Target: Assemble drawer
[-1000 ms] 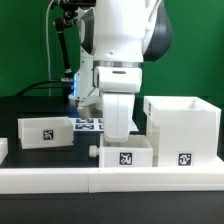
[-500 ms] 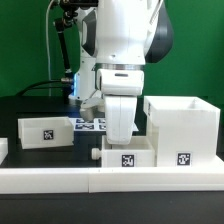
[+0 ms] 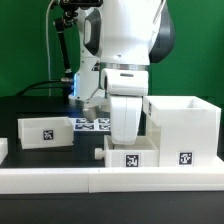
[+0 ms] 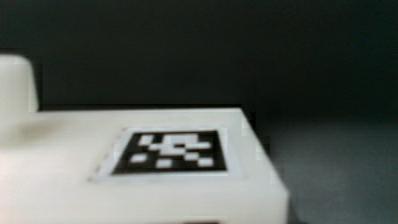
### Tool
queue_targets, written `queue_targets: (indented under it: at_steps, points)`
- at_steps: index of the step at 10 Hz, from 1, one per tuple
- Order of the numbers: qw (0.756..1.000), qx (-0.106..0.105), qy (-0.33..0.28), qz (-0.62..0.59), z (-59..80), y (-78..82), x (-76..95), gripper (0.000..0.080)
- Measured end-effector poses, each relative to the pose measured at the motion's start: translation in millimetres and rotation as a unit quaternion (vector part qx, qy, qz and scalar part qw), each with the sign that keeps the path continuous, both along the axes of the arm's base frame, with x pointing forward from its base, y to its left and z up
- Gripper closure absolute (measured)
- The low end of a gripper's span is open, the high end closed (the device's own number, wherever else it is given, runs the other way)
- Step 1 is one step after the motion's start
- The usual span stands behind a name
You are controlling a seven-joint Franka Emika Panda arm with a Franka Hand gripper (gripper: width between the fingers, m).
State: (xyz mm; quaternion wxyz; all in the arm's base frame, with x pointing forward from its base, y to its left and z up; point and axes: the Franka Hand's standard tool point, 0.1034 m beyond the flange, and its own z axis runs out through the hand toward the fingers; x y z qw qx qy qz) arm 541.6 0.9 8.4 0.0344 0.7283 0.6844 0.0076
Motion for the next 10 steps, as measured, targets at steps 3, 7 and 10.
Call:
queue_targets:
  at_steps: [3,7,10]
  points:
    - [1.0,0.0,0.001,0.0,-0.8,0.3,-0.7,0.0757]
    - [1.0,-0.002,0.012,0.003,-1.6,4.1,-3.3,0.0757]
    - [1.0,-0.005,0.024,0.003,-1.5,2.6,-4.0,0.0757]
